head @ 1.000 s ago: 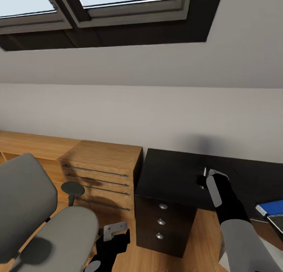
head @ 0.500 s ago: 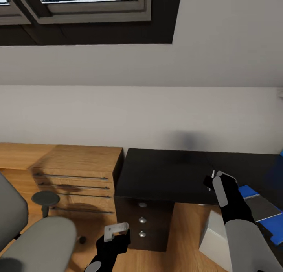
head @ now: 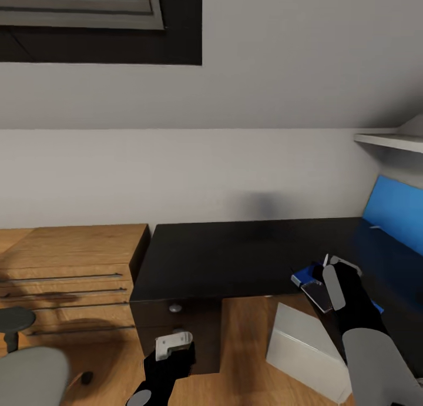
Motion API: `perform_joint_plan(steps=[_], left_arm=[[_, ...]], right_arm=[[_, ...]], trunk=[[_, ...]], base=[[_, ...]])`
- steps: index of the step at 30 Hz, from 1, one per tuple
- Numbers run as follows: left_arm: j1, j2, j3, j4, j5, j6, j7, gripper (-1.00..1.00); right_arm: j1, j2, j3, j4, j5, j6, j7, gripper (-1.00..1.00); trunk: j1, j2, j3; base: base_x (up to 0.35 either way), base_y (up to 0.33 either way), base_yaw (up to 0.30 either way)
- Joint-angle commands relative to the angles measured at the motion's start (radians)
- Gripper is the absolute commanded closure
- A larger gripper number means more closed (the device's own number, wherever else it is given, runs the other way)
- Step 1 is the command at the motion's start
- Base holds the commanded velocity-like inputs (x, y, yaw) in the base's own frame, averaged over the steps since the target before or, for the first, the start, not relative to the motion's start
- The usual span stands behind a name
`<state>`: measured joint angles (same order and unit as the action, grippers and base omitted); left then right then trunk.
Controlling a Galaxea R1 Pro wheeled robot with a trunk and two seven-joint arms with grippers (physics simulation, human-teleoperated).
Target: In the bedroom, organize the workspace by keeping the computer under the desk, ensuring the monitor is on the desk, placing the keyboard on the desk next to the monitor, placing the mouse on the desk next to the keyboard, moving the folder from the swivel chair onto the desk next to the mouse, stacking the notebook on top of the folder with the pen on top of the notebook, and positioning the swivel chair next to the desk.
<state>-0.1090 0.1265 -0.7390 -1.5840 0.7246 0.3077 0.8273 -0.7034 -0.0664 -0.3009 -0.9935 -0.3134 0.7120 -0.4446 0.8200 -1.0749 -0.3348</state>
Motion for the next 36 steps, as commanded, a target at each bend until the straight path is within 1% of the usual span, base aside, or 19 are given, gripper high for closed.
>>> perform_joint_plan(steps=[1, 2, 5, 6, 7, 9, 10, 11, 12, 13, 14, 19, 21, 23, 24, 29, 30, 31, 36], left_arm=[[-0.001, 0.001, -0.002, -0.002, 0.004, 0.004, 0.007, -1.0], [-0.001, 0.001, -0.009, -0.003, 0.004, 0.004, 0.007, -1.0], [-0.001, 0.001, -0.013, -0.004, 0.004, 0.004, 0.007, -1.0], [-0.001, 0.001, -0.015, -0.005, 0.004, 0.004, 0.007, -1.0], [-0.001, 0.001, -0.015, -0.005, 0.004, 0.003, 0.007, -1.0], [-0.001, 0.001, -0.015, -0.005, 0.004, 0.003, 0.007, -1.0], [-0.001, 0.001, -0.015, -0.005, 0.004, 0.003, 0.007, -1.0], [-0.001, 0.001, -0.016, -0.005, 0.004, 0.003, 0.007, -1.0], [-0.001, 0.001, -0.016, -0.005, 0.004, 0.002, 0.007, -1.0], [-0.001, 0.001, -0.016, -0.006, 0.004, 0.002, 0.007, -1.0], [-0.001, 0.001, -0.017, -0.006, 0.004, 0.002, 0.007, -1.0], [-0.001, 0.002, -0.034, -0.007, 0.004, 0.002, 0.008, -1.0], [-0.001, 0.002, -0.037, -0.007, 0.003, 0.001, 0.009, -1.0], [-0.001, 0.002, -0.038, -0.007, 0.003, 0.001, 0.009, -1.0], [-0.001, 0.002, -0.038, -0.007, 0.003, 0.001, 0.008, -1.0], [-0.001, 0.002, -0.041, -0.007, 0.004, 0.001, 0.007, -1.0], [-0.001, 0.001, -0.045, -0.007, 0.004, 0.001, 0.007, -1.0], [-0.001, 0.001, -0.056, -0.013, 0.004, 0.001, 0.007, -1.0], [-0.001, 0.0, -0.069, -0.022, 0.004, 0.001, 0.007, -1.0]], right_arm=[[-0.001, -0.002, 0.001, 0.007, -0.011, -0.006, -0.008, 1.0], [-0.001, -0.019, 0.004, 0.051, -0.003, -0.03, -0.006, 1.0], [-0.001, -0.034, 0.007, 0.075, 0.007, -0.044, -0.003, 1.0], [-0.001, -0.043, 0.023, 0.088, 0.013, -0.055, 0.004, 1.0], [-0.001, -0.045, 0.043, 0.091, 0.016, -0.057, 0.005, 1.0], [-0.001, -0.046, 0.07, 0.093, 0.018, -0.058, 0.007, 1.0], [-0.001, -0.048, 0.099, 0.095, 0.021, -0.06, 0.008, 1.0], [-0.001, -0.048, 0.114, 0.095, 0.021, -0.06, 0.008, 1.0], [-0.001, -0.049, 0.14, 0.098, 0.023, -0.065, 0.008, 1.0], [-0.001, -0.05, 0.176, 0.111, 0.024, -0.084, 0.009, 1.0], [-0.001, -0.05, 0.189, 0.124, 0.025, -0.096, 0.01, 1.0], [-0.001, -0.052, 0.2, 0.14, 0.024, -0.108, 0.027, 1.0], [-0.001, -0.056, 0.201, 0.141, 0.026, -0.111, 0.064, 1.0], [-0.001, -0.062, 0.201, 0.142, 0.026, -0.112, 0.074, 1.0], [-0.001, -0.078, 0.201, 0.143, 0.025, -0.114, 0.088, 1.0], [-0.001, -0.096, 0.198, 0.176, 0.026, -0.129, 0.097, 1.0], [-0.001, -0.107, 0.197, 0.2, 0.025, -0.135, 0.098, 1.0], [-0.003, -0.128, 0.196, 0.248, 0.024, -0.162, 0.106, 1.0], [-0.007, -0.14, 0.195, 0.32, 0.025, -0.198, 0.118, 1.0]], trunk=[[0.0, -0.001, -0.001], [0.0, -0.001, -0.001], [0.0, -0.001, -0.001], [0.0, -0.001, -0.001], [0.0, -0.001, -0.001], [0.0, -0.001, -0.001], [0.0, -0.001, -0.001], [0.0, -0.001, -0.001], [0.0, -0.001, -0.001], [0.0, -0.001, -0.001], [0.0, -0.001, -0.001], [0.0, -0.001, -0.001], [0.0, -0.001, -0.001], [0.0, -0.001, -0.001], [0.0, -0.001, -0.001], [0.0, -0.001, -0.001], [0.0, -0.001, -0.001], [0.0, -0.001, -0.001], [0.0, -0.001, -0.001]], base=[[0.0, -0.007, -0.297], [0.0, -0.002, -0.297], [0.0, -0.001, -0.297], [0.0, 0.0, -0.146], [0.0, 0.0, -0.094], [0.0, 0.0, -0.067], [0.0, 0.0, -0.038], [0.0, 0.0, -0.031], [0.0, 0.0, -0.02], [0.0, 0.0, -0.008], [0.0, 0.0, -0.004], [0.006, 0.0, -0.001], [0.164, 0.0, 0.0], [0.258, 0.0, 0.0], [0.163, 0.0, 0.0], [0.08, 0.0, 0.0], [0.027, 0.0, 0.0], [0.009, 0.0, 0.0], [0.004, 0.0, 0.0]])
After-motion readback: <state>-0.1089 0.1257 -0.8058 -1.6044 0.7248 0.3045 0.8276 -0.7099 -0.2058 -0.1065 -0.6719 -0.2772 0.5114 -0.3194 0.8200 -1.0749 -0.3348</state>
